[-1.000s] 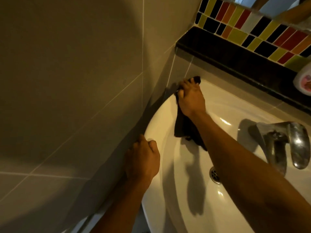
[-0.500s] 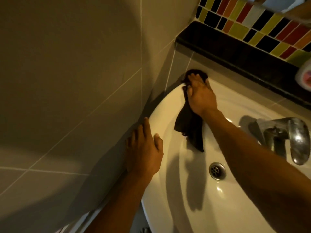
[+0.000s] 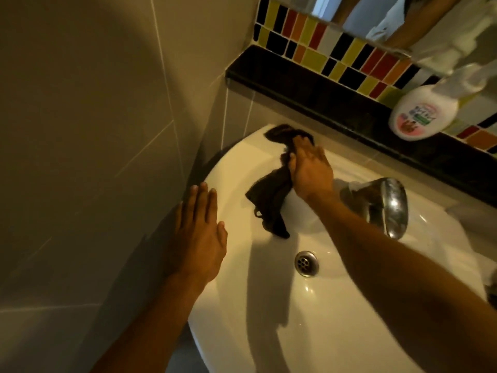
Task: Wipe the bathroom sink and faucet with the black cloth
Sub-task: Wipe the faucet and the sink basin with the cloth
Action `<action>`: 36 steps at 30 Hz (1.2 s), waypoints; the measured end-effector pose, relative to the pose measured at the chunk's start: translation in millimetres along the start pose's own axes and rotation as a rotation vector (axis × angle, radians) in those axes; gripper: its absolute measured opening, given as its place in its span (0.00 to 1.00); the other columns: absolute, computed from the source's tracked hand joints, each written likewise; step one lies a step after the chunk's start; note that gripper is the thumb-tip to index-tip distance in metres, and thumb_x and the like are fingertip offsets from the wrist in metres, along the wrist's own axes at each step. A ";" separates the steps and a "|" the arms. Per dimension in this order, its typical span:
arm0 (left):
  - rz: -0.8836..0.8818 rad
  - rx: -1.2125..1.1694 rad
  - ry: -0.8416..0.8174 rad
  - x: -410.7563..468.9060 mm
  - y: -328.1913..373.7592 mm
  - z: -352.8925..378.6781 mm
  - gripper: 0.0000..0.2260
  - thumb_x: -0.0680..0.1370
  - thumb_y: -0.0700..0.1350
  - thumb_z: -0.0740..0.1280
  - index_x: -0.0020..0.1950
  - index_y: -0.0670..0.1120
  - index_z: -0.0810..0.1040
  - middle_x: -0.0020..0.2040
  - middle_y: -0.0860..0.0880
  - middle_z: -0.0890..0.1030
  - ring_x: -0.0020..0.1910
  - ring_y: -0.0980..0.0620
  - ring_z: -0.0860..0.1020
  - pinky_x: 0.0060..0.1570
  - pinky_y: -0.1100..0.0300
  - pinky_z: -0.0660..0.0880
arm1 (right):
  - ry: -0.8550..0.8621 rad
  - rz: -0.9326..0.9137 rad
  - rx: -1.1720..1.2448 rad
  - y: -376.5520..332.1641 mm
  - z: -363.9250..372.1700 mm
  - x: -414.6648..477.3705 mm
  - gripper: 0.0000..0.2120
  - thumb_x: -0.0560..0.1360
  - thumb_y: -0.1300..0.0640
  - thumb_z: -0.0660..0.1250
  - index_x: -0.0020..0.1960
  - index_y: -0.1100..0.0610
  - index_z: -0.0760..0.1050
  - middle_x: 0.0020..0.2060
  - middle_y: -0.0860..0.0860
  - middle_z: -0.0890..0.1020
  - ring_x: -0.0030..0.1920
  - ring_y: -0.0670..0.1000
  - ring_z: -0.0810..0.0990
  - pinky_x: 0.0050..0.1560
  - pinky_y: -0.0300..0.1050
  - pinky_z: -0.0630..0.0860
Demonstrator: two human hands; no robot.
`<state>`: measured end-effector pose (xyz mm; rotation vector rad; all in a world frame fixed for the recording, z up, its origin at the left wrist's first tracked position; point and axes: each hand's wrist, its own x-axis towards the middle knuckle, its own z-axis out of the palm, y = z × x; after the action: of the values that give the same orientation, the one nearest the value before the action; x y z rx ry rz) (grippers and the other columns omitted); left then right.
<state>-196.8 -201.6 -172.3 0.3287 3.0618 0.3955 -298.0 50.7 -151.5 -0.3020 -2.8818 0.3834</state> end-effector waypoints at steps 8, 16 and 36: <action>0.012 -0.099 0.018 0.0 -0.2 2.2 0.30 0.79 0.51 0.57 0.77 0.45 0.49 0.78 0.44 0.53 0.77 0.43 0.51 0.71 0.46 0.59 | -0.059 0.329 -0.058 5.3 -7.0 -85.7 0.22 0.80 0.56 0.56 0.72 0.62 0.62 0.72 0.61 0.66 0.73 0.59 0.62 0.74 0.55 0.59; -0.003 -0.151 0.009 -2.3 3.4 -3.6 0.29 0.79 0.49 0.60 0.77 0.45 0.53 0.78 0.45 0.53 0.77 0.45 0.49 0.69 0.45 0.60 | -0.031 0.085 0.059 -7.0 1.1 -78.0 0.27 0.79 0.58 0.60 0.75 0.59 0.57 0.75 0.57 0.61 0.76 0.56 0.57 0.75 0.51 0.49; 0.001 -0.167 -0.004 -3.6 4.4 -7.2 0.28 0.79 0.48 0.60 0.77 0.45 0.53 0.78 0.46 0.52 0.77 0.44 0.49 0.70 0.43 0.58 | -0.255 0.048 -0.561 12.7 -12.5 -101.2 0.35 0.79 0.58 0.58 0.75 0.66 0.40 0.77 0.64 0.48 0.77 0.62 0.47 0.75 0.55 0.45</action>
<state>-192.9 -199.9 -164.1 0.3237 2.9975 0.6446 -196.1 42.3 -162.2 -0.4381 -3.1844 -0.4257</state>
